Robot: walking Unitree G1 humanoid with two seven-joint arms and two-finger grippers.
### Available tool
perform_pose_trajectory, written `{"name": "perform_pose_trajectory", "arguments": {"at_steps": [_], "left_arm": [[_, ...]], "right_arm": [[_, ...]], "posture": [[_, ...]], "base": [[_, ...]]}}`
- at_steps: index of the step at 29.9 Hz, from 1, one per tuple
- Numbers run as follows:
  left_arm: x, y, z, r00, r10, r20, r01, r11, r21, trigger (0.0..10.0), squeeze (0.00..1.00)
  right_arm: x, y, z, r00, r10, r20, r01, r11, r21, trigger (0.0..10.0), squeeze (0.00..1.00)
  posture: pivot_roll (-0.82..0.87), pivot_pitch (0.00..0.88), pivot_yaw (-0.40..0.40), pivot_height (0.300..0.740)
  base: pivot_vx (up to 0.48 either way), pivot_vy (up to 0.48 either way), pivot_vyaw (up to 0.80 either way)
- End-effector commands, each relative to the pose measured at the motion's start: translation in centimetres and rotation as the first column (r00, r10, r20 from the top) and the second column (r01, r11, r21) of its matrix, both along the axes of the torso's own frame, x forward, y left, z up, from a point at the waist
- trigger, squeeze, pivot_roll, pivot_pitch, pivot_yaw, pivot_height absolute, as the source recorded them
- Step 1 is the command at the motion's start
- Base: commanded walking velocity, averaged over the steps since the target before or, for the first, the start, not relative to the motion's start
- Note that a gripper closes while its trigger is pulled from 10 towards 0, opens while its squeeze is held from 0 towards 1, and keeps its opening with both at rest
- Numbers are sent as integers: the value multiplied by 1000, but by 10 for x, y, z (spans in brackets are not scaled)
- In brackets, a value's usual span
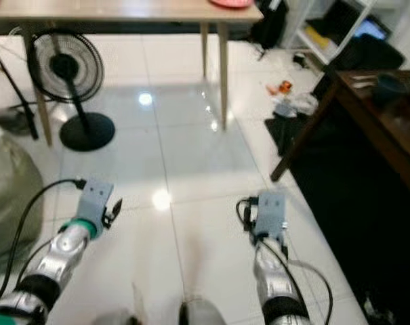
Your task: Setting the table
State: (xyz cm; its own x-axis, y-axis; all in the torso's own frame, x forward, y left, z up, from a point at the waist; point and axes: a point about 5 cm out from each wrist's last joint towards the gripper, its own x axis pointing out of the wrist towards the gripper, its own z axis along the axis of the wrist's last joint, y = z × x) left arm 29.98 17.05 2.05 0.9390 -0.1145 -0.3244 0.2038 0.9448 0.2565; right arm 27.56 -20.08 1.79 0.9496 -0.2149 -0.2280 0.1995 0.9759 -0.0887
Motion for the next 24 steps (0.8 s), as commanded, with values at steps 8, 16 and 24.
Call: {"name": "perform_pose_trajectory", "arguments": {"at_steps": [8,16,24], "left_arm": [[9,-1,23,988,-41,147,37,999,28,10000,51],[19,8,62,952,-26,304,26,1000,6,10000,51],[24,4,76,935,-31,353,35,999,-5,10000,51]], "right_arm": [[7,6,28,983,29,182,-40,997,62,10000,0],[21,22,72,922,174,345,-194,981,23,10000,0],[29,19,80,922,135,363,-167,984,58,10000,0]], "posture": [[21,0,3,740],[43,5,-7,740],[45,5,-10,740]], "base": [[480,0,0],[480,0,0],[480,0,-366]]}}
